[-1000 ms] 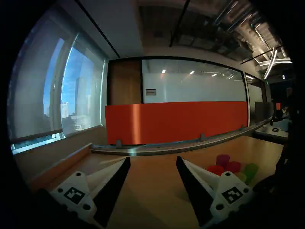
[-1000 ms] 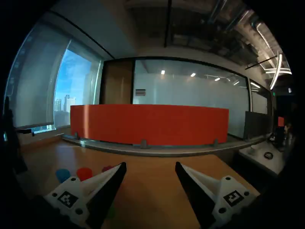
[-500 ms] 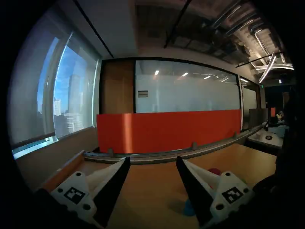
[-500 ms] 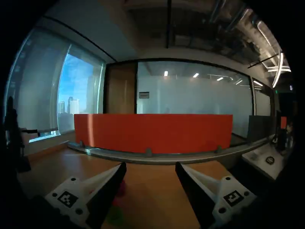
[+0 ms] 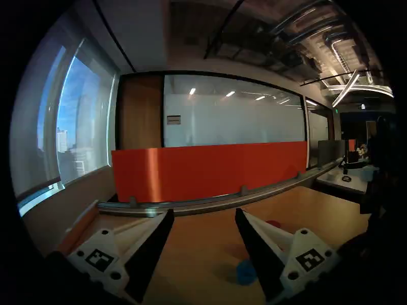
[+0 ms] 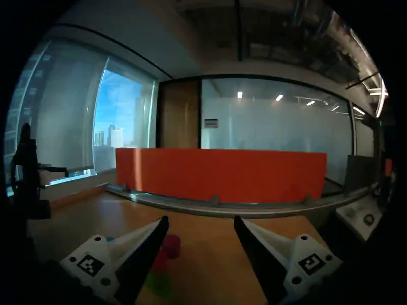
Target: Pour water
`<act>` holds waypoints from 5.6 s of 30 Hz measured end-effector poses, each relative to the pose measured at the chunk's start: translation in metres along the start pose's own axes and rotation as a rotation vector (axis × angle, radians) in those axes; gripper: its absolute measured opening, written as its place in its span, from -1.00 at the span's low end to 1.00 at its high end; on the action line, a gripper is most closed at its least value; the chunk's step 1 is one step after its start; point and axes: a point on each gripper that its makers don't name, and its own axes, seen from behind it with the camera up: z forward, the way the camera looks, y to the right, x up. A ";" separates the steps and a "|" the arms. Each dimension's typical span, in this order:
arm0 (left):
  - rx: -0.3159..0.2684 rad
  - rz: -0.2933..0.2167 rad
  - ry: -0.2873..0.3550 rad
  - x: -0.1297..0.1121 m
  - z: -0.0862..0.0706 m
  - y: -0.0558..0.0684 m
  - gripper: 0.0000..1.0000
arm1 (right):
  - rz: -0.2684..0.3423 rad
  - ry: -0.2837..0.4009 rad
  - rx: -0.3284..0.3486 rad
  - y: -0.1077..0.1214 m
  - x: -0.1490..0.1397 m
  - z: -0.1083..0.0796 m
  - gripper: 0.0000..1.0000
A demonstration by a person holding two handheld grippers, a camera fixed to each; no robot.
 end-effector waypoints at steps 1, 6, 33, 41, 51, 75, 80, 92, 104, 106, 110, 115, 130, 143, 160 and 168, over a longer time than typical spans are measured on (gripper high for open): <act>-0.017 0.000 0.001 0.000 0.000 0.003 0.78 | -0.002 -0.001 0.016 -0.002 0.000 0.000 0.98; -0.090 -0.008 -0.005 0.001 0.002 0.015 0.78 | 0.009 0.000 0.105 -0.016 0.002 0.001 0.98; -0.301 0.028 -0.038 -0.015 0.001 0.042 0.78 | -0.032 -0.101 0.355 -0.069 -0.009 -0.001 0.98; -0.344 0.042 -0.092 -0.041 0.005 0.047 0.78 | -0.073 -0.170 0.380 -0.077 -0.030 -0.003 0.98; -0.396 0.048 -0.153 -0.069 0.009 0.054 0.78 | -0.106 -0.230 0.393 -0.076 -0.051 -0.004 0.99; -0.491 0.067 -0.332 -0.171 0.023 0.088 0.78 | -0.141 -0.357 0.383 -0.069 -0.133 -0.002 0.99; -0.494 0.065 -0.368 -0.190 0.025 0.089 0.78 | -0.129 -0.372 0.388 -0.069 -0.145 -0.004 0.99; -0.503 0.077 -0.441 -0.227 0.023 0.093 0.78 | -0.126 -0.420 0.382 -0.065 -0.177 -0.013 0.99; -0.509 0.093 -0.477 -0.239 0.031 0.096 0.78 | -0.129 -0.440 0.398 -0.070 -0.189 -0.008 0.99; -0.510 0.097 -0.481 -0.240 0.033 0.096 0.78 | -0.131 -0.443 0.402 -0.071 -0.191 -0.006 0.99; -0.519 0.105 -0.492 -0.243 0.039 0.099 0.78 | -0.132 -0.446 0.410 -0.074 -0.194 -0.002 0.99; -0.528 0.125 -0.517 -0.250 0.048 0.103 0.79 | -0.131 -0.451 0.413 -0.075 -0.197 0.003 0.99; -0.562 0.160 -0.538 -0.261 0.077 0.122 0.78 | -0.133 -0.471 0.409 -0.070 -0.206 0.010 0.99; -0.561 0.172 -0.539 -0.264 0.087 0.128 0.78 | -0.127 -0.468 0.407 -0.065 -0.208 0.011 0.99; -0.556 0.152 -0.537 -0.263 0.089 0.129 0.73 | -0.127 -0.472 0.406 -0.063 -0.211 0.010 0.99; -0.556 0.139 -0.509 -0.251 0.089 0.128 0.73 | -0.131 -0.475 0.409 -0.066 -0.212 0.011 0.99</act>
